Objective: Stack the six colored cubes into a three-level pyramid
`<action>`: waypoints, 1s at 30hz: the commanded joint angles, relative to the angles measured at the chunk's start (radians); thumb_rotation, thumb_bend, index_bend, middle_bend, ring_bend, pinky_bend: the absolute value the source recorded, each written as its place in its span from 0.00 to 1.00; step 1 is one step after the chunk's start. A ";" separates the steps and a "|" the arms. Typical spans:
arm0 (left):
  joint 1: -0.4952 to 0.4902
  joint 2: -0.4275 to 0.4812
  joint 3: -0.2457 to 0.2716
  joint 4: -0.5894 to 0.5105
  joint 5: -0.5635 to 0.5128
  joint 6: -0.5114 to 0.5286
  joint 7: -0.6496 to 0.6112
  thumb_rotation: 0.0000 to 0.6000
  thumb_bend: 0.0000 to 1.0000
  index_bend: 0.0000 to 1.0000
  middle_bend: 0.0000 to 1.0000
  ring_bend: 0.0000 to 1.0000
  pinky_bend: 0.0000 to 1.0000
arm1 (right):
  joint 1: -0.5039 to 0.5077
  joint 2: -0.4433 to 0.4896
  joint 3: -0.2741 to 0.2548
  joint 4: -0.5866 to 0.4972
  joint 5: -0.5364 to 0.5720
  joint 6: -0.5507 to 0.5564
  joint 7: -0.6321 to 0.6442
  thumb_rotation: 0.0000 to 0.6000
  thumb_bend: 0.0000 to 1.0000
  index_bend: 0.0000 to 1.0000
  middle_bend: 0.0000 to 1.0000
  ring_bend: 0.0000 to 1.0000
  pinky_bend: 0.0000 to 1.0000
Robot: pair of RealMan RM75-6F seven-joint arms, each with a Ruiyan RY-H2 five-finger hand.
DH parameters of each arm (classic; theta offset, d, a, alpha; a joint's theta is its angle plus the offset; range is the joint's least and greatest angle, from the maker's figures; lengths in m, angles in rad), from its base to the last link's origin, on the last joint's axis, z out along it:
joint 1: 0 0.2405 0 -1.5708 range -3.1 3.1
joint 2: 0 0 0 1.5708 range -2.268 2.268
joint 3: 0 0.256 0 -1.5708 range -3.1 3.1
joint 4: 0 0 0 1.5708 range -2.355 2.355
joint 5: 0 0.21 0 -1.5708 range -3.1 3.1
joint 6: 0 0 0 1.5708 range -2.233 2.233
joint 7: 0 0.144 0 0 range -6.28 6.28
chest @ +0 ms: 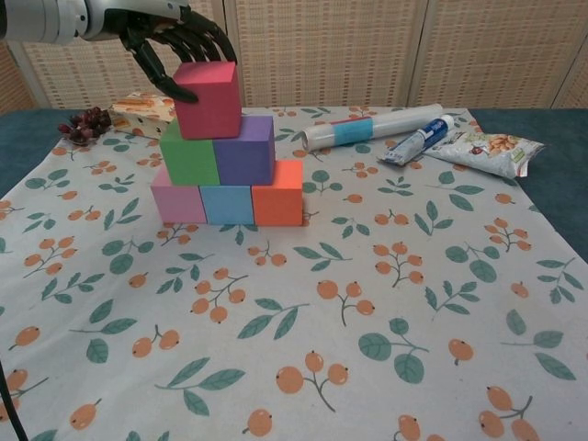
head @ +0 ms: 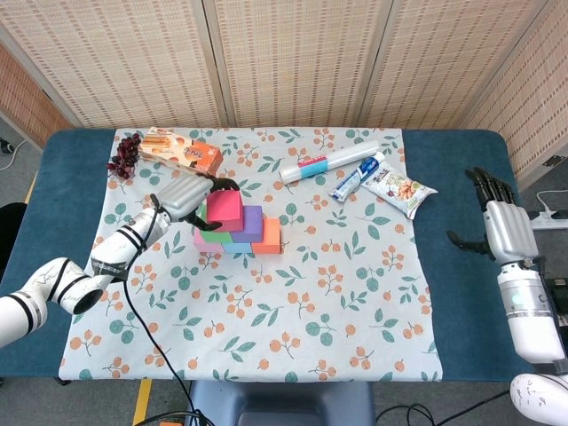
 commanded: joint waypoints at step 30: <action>-0.023 -0.001 0.040 0.021 0.053 -0.002 -0.071 1.00 0.31 0.19 0.18 0.08 0.18 | 0.007 -0.008 0.007 0.000 0.018 0.001 -0.017 1.00 0.13 0.00 0.00 0.00 0.00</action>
